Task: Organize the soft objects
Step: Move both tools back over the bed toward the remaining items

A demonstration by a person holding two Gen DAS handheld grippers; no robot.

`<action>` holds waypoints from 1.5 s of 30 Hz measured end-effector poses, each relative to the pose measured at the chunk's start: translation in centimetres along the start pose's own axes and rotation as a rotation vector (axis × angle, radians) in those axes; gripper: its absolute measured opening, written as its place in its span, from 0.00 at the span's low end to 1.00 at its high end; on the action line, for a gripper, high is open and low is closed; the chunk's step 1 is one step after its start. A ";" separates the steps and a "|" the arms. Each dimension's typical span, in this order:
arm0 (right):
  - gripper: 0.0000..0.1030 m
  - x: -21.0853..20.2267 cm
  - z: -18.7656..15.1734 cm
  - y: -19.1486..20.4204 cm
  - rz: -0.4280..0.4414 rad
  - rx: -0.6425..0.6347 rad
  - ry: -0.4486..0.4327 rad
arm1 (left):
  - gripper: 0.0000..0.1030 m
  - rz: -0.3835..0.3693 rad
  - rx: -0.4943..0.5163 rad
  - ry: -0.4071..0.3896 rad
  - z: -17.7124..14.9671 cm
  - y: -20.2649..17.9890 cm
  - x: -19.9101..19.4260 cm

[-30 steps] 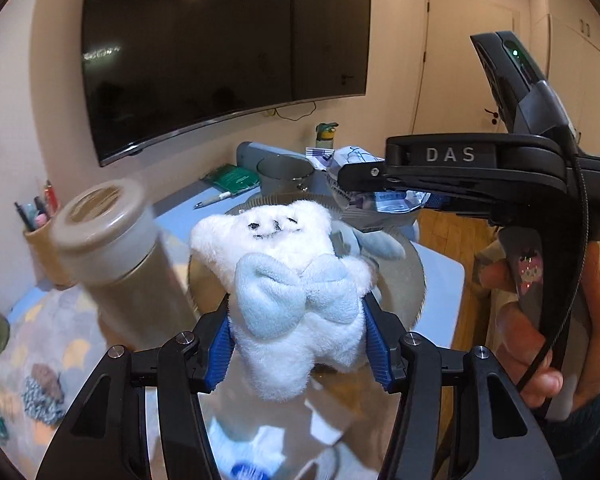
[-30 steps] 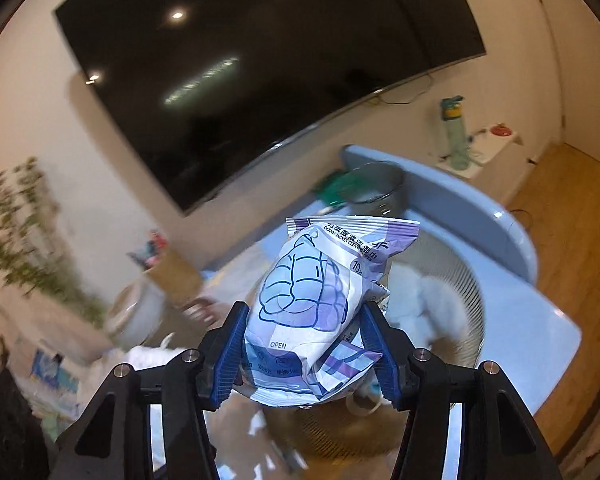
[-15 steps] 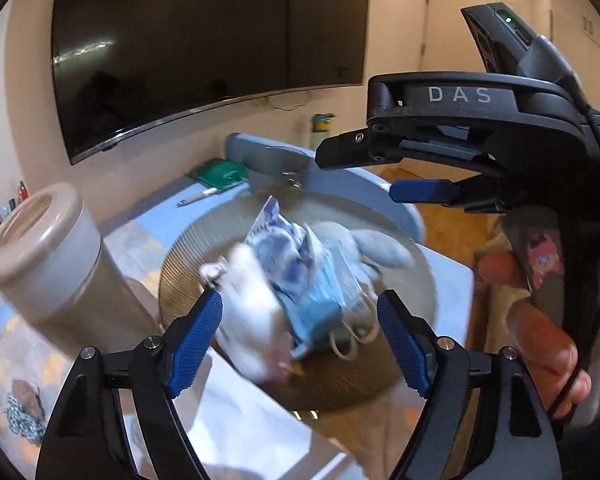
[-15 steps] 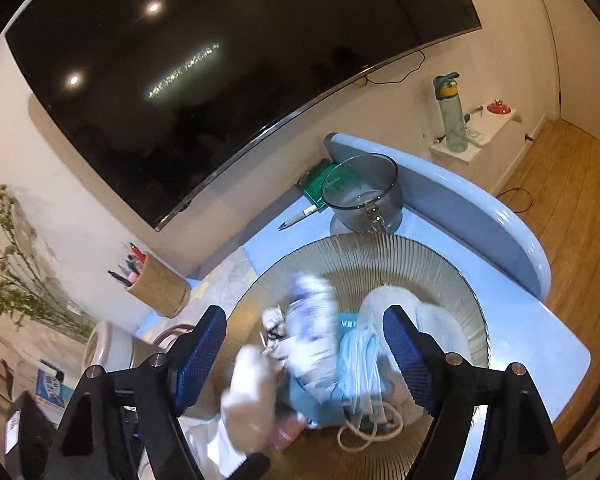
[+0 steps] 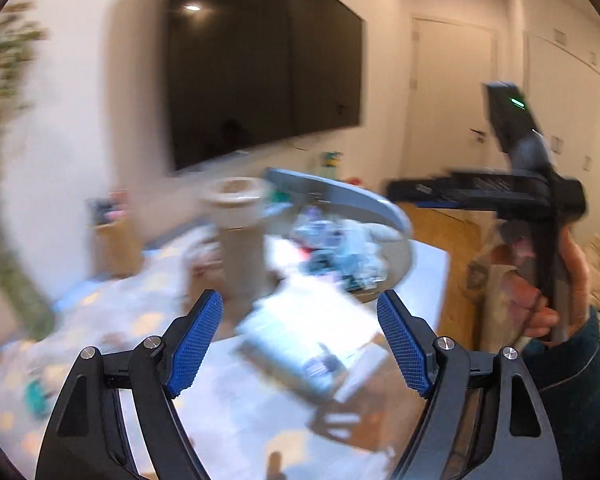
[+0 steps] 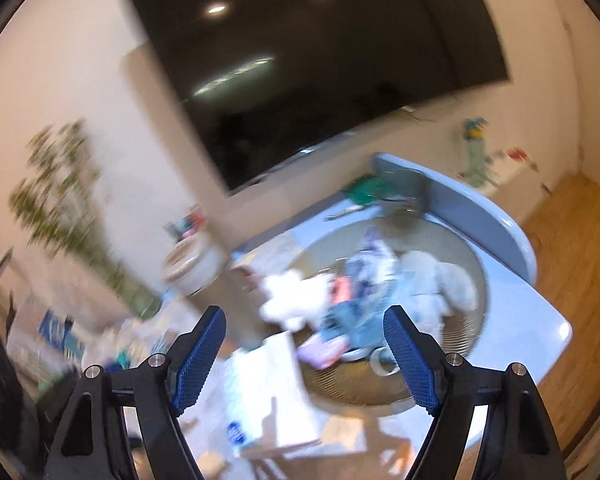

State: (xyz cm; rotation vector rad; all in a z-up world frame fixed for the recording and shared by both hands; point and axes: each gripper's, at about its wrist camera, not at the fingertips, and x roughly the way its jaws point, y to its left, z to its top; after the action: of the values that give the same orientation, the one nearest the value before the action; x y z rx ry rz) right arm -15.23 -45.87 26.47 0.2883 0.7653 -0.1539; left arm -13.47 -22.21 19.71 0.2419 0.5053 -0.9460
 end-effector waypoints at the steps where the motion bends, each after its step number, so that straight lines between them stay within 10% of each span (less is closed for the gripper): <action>1: 0.78 -0.1 -0.2 1.4 0.013 -0.040 0.000 | 0.76 0.037 -0.011 -0.010 -0.1 1.0 -1.0; 6: 0.87 0.0 -1.7 10.5 0.110 -0.223 -0.008 | 0.78 0.352 -0.120 -0.049 -0.8 8.6 -9.5; 9: 0.87 1.4 -3.0 15.4 0.203 -0.283 0.013 | 1.00 0.492 -0.219 -0.064 -1.7 12.6 -13.1; 18: 0.94 14.6 -11.7 23.8 0.147 -0.327 0.189 | 0.99 0.628 -0.478 -0.027 -12.5 22.0 -12.4; 30: 0.95 20.2 -16.3 22.4 0.092 -0.253 0.244 | 0.92 0.541 -0.743 0.117 -22.6 26.9 -6.8; 45: 0.95 21.8 -16.3 21.0 0.007 -0.184 0.323 | 0.91 0.536 -0.727 0.168 -22.3 26.7 -7.0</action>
State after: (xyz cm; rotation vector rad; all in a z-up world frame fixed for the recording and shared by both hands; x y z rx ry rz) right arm -5.38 -21.57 4.25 0.1413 1.0908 -0.0286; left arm -1.75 7.14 3.69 -0.2021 0.8532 -0.1840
